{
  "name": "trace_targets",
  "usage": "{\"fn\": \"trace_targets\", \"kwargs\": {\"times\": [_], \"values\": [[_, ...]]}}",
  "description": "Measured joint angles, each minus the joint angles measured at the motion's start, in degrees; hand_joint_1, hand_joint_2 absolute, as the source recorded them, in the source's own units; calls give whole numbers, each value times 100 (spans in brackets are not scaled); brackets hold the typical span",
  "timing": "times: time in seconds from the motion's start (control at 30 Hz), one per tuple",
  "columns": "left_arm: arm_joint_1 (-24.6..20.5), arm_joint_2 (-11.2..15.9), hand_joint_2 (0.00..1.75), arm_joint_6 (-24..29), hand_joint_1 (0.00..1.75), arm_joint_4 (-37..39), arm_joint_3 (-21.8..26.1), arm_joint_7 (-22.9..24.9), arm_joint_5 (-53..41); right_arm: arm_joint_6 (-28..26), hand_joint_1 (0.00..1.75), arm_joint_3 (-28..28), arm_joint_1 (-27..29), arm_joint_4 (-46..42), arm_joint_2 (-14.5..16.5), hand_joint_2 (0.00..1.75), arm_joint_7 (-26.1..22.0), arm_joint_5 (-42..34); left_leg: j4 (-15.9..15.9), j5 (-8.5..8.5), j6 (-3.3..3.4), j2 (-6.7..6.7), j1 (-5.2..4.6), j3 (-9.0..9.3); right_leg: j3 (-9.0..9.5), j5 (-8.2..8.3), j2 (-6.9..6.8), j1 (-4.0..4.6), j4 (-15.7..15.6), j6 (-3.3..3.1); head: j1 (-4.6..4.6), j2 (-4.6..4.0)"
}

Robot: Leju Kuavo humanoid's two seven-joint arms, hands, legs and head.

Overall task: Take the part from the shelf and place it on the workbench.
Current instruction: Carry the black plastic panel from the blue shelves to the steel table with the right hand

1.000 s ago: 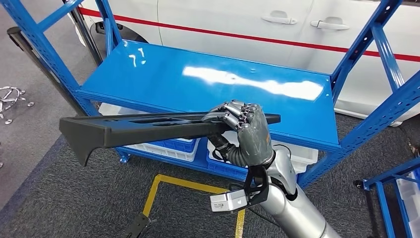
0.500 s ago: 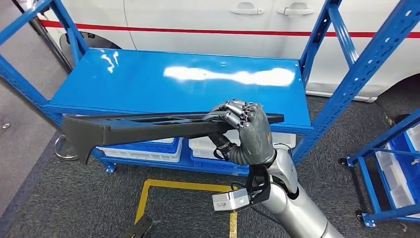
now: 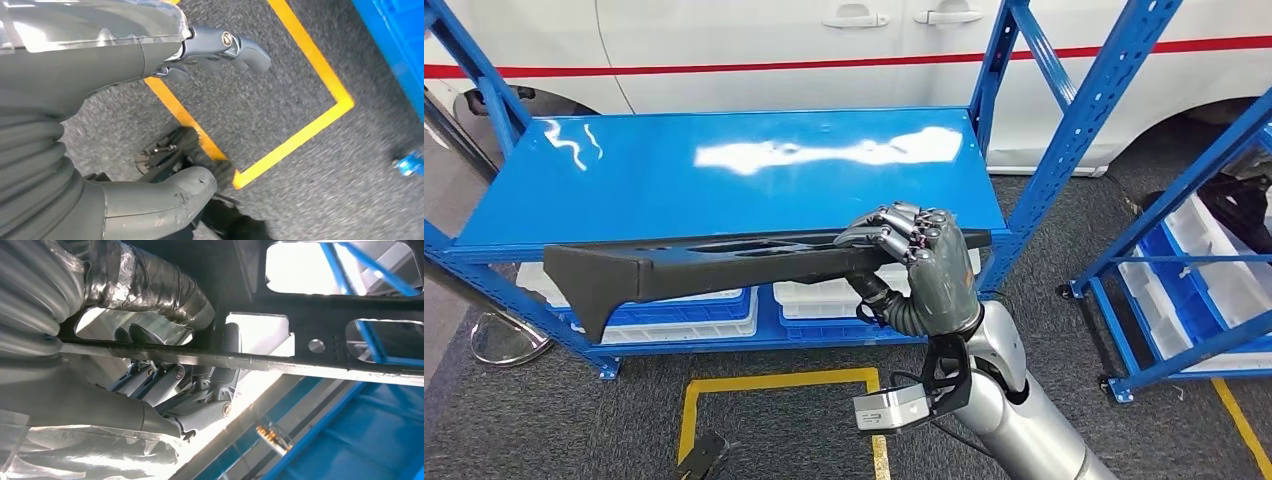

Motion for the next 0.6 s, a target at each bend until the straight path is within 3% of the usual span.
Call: {"fn": "trace_targets", "kwargs": {"times": [0.07,0.1,0.13,0.2,0.27,0.3,0.37,0.43,0.53,0.57,0.6], "values": [[11,4,175,2,0,1,-13,66,-46,-13,175,0,20,-3,-2,175,-10,2,7,-1,7,155,-18,-12,-285,-249,-102,-17,628,24,2,0],[15,5,175,-8,0,1,-24,117,-73,-24,175,0,37,-3,-3,175,-14,3,11,-4,6,233,-22,-17,-306,-232,-124,-24,704,31,1,0],[16,5,175,-22,0,1,-37,173,-98,-35,175,0,53,-4,-4,175,-17,6,16,-9,1,304,-23,-18,-212,-120,-153,-27,559,31,2,0],[17,9,175,-65,0,1,-73,301,-150,-62,175,0,79,-16,-4,175,-23,15,36,-31,-25,431,-29,-14,203,178,-322,-14,-161,11,2,0],[21,25,175,-122,0,6,-112,455,-192,-100,175,0,100,-44,-1,175,-25,33,67,-64,-78,532,-56,-16,490,315,-469,29,-710,-53,-1,0],[24,37,175,-152,0,13,-128,545,-209,-123,175,0,118,-57,1,175,-26,44,74,-76,-109,578,-70,-14,522,309,-485,53,-801,-86,-2,0],[27,62,175,-209,0,27,-158,711,-246,-167,175,0,177,-75,2,175,-24,88,78,-95,-169,664,-72,5,511,332,-361,63,-815,-153,-2,0],[19,95,175,-266,0,34,-180,790,-269,-207,175,0,233,-91,3,175,-16,160,250,-238,-228,533,-49,-42,517,360,-257,43,-844,-214,-3,0],[14,133,175,-395,0,43,-209,781,-269,-255,175,0,288,-102,9,175,0,254,1212,-774,-271,168,-31,-451,513,385,-94,29,-854,-278,-5,0],[15,139,175,-439,0,46,-221,771,-269,-264,175,0,311,-102,9,175,4,270,1528,-888,-274,132,-32,-599,509,388,-24,36,-851,-285,-4,0],[15,143,175,-475,0,48,-232,761,-269,-272,175,0,335,-102,9,175,8,280,1686,-898,-270,118,-32,-680,506,391,49,42,-846,-288,-5,0]]}}
